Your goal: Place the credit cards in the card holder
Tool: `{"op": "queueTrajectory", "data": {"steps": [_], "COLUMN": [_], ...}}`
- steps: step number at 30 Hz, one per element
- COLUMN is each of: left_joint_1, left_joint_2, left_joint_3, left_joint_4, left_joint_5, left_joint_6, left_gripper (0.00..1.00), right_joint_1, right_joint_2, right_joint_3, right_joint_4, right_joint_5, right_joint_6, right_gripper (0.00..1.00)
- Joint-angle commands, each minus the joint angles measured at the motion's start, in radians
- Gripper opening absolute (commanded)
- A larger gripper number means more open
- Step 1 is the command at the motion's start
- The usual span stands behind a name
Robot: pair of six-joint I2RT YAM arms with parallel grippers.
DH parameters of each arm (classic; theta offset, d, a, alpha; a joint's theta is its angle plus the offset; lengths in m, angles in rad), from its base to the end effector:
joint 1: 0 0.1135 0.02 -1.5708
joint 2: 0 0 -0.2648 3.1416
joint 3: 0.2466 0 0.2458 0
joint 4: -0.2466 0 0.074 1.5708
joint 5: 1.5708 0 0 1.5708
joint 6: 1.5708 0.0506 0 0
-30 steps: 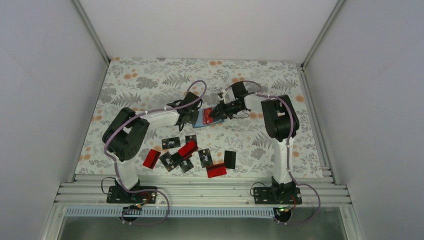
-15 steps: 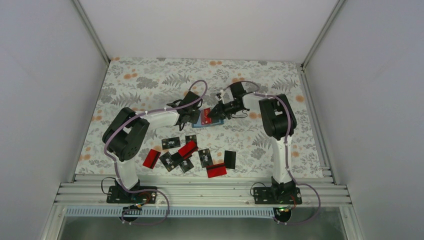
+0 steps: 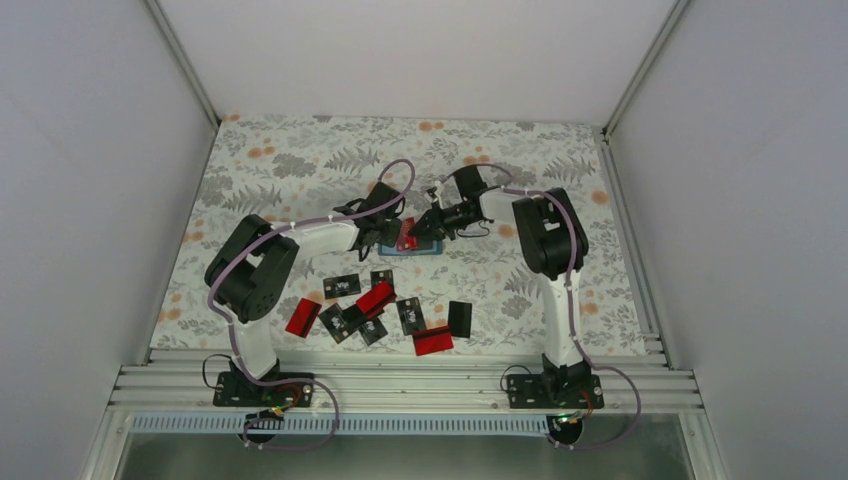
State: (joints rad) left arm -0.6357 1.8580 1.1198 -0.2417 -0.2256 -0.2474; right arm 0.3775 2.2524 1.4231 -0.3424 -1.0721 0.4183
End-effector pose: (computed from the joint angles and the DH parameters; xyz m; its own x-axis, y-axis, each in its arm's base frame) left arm 0.3128 -0.2168 0.1490 -0.7650 0.2679 -0.5856 0.3002 0.9529 0.0437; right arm 0.3836 0.1999 0.0934 -0.9832 -0.1808 -0.0264 -0.1030 0.4293 0.8973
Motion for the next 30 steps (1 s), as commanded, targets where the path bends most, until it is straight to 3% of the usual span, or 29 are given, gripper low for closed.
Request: {"op": "queueTrajectory", "data": {"steps": [1,17,18,21,23,30], "left_joint_1": [0.003,0.052,0.056,0.061,0.060,0.060], "left_joint_2": [-0.003,-0.080,-0.089,-0.112,-0.128,-0.166], "left_joint_3": [-0.012,-0.104,-0.115,-0.135,-0.146,-0.196], "left_joint_4": [0.001,-0.012,-0.007,0.002,0.001,0.016], "left_joint_5": [0.013,0.043,0.037,0.038,0.045,0.115], "left_joint_6": [-0.023,-0.183,-0.183,-0.170,-0.165,-0.182], "left_gripper": [0.02,0.04,0.10,0.42,0.53,0.53], "right_joint_1": [0.028,0.072,0.073,0.074,0.074,0.077], "right_joint_2": [0.012,-0.037,-0.036,-0.034,-0.033,-0.036], "right_joint_3": [-0.026,-0.139,-0.141,-0.144,-0.141,-0.140], "right_joint_4": [0.072,0.220,0.220,0.214,0.210,0.204], "right_joint_5": [-0.006,0.074,0.075,0.077,0.077,0.080], "right_joint_6": [0.072,0.231,0.231,0.224,0.219,0.212], "right_gripper": [0.04,0.04,0.04,0.04,0.04,0.04]}}
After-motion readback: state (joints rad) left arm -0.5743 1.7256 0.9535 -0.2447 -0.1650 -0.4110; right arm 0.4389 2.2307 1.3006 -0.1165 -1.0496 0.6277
